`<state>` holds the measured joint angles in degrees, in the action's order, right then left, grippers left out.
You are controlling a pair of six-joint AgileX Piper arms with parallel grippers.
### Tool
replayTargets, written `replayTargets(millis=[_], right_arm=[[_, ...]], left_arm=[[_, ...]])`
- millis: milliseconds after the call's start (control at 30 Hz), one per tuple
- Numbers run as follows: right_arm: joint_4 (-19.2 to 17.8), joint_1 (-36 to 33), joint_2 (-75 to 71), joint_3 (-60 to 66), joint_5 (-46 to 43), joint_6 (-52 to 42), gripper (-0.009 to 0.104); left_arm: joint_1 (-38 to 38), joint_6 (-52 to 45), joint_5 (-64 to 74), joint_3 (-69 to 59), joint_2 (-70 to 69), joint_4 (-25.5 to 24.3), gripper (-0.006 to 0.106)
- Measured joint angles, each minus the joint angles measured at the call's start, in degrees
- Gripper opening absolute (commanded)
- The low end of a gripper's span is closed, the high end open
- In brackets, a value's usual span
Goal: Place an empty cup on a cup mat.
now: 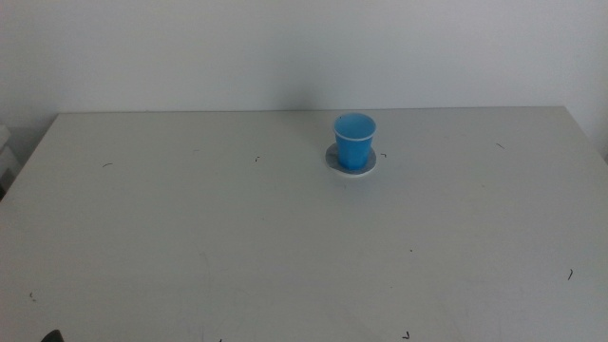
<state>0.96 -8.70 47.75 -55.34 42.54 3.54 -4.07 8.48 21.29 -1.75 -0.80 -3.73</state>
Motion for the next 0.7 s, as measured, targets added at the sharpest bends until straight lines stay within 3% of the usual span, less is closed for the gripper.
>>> replayTargets(millis=[233, 700], right_arm=[[0.0, 0.0, -16.6, 18.5, -14.2, -4.3, 0.091], [-1.0, 0.0, -39.0, 39.9, -26.9, -4.9, 0.092]], left_arm=[[0.0, 0.0, 0.0, 0.0, 0.0, 0.0, 0.105], [0.0, 0.0, 0.0, 0.0, 0.0, 0.0, 0.105]])
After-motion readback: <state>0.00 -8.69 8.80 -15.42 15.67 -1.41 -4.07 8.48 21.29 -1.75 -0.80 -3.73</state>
